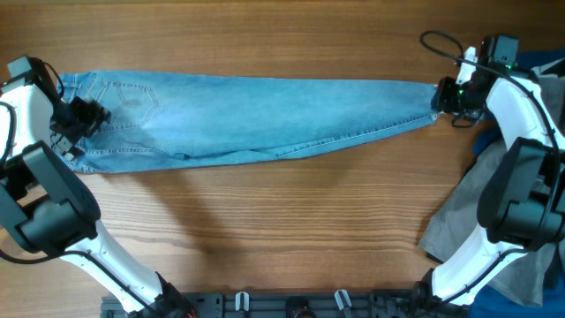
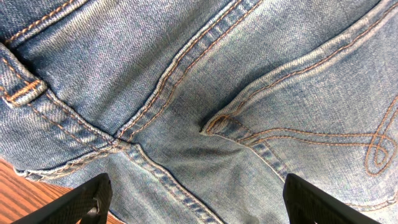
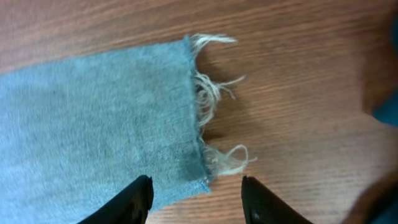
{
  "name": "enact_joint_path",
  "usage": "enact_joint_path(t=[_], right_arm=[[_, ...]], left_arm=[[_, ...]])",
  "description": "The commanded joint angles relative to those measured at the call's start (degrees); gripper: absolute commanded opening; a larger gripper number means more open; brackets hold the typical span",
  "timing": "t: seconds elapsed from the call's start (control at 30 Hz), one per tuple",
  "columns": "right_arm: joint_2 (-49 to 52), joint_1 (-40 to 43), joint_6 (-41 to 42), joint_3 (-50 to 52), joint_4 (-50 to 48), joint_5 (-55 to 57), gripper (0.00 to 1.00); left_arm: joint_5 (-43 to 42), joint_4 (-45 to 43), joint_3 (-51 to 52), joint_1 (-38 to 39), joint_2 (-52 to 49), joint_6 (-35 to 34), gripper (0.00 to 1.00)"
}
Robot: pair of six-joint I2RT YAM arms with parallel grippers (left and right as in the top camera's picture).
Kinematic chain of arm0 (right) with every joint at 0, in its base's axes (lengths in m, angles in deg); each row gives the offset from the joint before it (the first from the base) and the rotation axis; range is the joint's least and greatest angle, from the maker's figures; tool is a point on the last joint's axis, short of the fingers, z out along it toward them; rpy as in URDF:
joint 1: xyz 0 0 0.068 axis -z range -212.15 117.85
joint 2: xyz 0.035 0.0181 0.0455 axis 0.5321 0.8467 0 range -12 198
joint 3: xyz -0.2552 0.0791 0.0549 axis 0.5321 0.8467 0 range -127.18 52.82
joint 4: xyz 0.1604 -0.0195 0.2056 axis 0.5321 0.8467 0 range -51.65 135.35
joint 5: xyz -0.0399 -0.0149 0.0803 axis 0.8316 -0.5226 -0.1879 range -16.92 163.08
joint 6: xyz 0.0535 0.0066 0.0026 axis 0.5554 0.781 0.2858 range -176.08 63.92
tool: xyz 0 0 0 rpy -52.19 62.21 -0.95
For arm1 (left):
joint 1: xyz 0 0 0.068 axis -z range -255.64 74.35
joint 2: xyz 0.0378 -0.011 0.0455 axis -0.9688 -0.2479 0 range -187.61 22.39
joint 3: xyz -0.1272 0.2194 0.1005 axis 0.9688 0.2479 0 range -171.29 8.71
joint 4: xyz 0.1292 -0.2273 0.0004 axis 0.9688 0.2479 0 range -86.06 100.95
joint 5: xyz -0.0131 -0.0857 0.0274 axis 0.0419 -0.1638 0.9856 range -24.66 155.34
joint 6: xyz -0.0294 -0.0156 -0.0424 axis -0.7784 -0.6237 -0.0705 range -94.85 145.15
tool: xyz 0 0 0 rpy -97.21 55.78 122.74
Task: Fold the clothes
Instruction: 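Hold the hems taut rightward while the left gripper holds the seat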
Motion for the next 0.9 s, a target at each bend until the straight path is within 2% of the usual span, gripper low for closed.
enact_joint_path(t=[0.0,0.27,0.3,0.37,0.5,0.57,0.6,0.63,0.67,0.87], right_arm=[[1.3,0.0,-6.8,2.5,-2.3,-1.9,0.57],[1.3,0.0,-6.8,5.5,-10.3,-7.7,0.56],[1.3,0.0,-6.8,5.9,-10.9,-7.9,0.53],[1.3,0.0,-6.8,6.0,-10.9,-7.8,0.39],[1.3,0.0,-6.8,6.0,-10.3,-7.8,0.39],[1.3,0.0,-6.8,6.0,-10.0,-7.8,0.34],[1.3,0.0,-6.7,6.0,-9.9,-7.8,0.26],[1.3,0.0,-6.7,6.0,-9.9,-7.8,0.11],[1.3,0.0,-6.4,6.0,-9.8,-7.8,0.04],[-0.6,0.0,0.9,3.0,-4.7,-7.8,0.04]], left_arm=[[-0.9,0.1,0.5,-0.4,1.0,0.5,0.89],[-0.9,0.1,0.5,-0.4,1.0,0.5,0.89],[-0.9,0.1,0.5,-0.4,1.0,0.5,0.88],[-0.9,0.1,0.5,-0.4,1.0,0.5,0.88],[-0.9,0.1,0.5,-0.4,1.0,0.5,0.89],[-0.9,0.1,0.5,-0.4,1.0,0.5,0.89],[-0.9,0.1,0.5,-0.4,1.0,0.5,0.89],[-0.9,0.1,0.5,-0.4,1.0,0.5,0.89],[-0.9,0.1,0.5,-0.4,1.0,0.5,0.89],[-0.9,0.3,0.5,-0.4,1.0,0.5,0.88]])
